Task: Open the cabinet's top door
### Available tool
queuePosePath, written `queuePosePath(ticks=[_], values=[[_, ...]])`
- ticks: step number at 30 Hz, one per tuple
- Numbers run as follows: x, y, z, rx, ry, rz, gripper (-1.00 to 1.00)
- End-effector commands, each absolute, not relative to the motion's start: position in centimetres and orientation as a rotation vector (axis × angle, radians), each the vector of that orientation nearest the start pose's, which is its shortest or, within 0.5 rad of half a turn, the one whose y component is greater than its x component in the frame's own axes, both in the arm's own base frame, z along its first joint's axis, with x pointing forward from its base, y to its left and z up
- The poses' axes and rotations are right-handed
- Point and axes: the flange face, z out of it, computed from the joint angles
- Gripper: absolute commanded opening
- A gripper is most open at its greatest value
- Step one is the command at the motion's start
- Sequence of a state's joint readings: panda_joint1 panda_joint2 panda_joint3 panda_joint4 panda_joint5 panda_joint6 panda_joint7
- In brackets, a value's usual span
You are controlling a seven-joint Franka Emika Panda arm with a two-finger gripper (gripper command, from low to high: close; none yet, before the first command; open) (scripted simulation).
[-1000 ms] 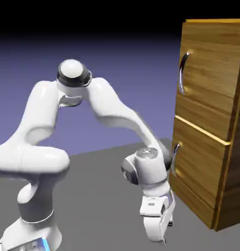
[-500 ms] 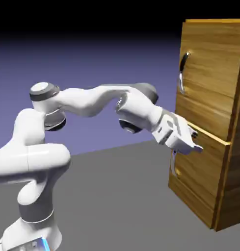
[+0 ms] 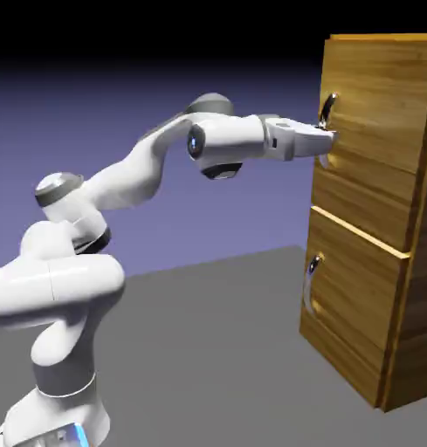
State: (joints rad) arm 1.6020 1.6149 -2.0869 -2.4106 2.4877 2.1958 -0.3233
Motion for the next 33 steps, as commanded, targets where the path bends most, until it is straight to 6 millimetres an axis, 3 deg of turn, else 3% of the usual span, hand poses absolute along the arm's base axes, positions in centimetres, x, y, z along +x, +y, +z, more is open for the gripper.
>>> queuePosePath(ticks=[1,16,26,33], values=[[44.7,2.4,56.6,-1.763,0.676,-1.725,-1.00],[37.4,-5.2,56.6,-1.757,0.305,-1.458,-1.00],[34.5,-11.2,56.6,-1.727,0.086,-1.282,-1.00],[33.2,-16.7,56.6,-1.689,-0.088,-1.132,-1.00]])
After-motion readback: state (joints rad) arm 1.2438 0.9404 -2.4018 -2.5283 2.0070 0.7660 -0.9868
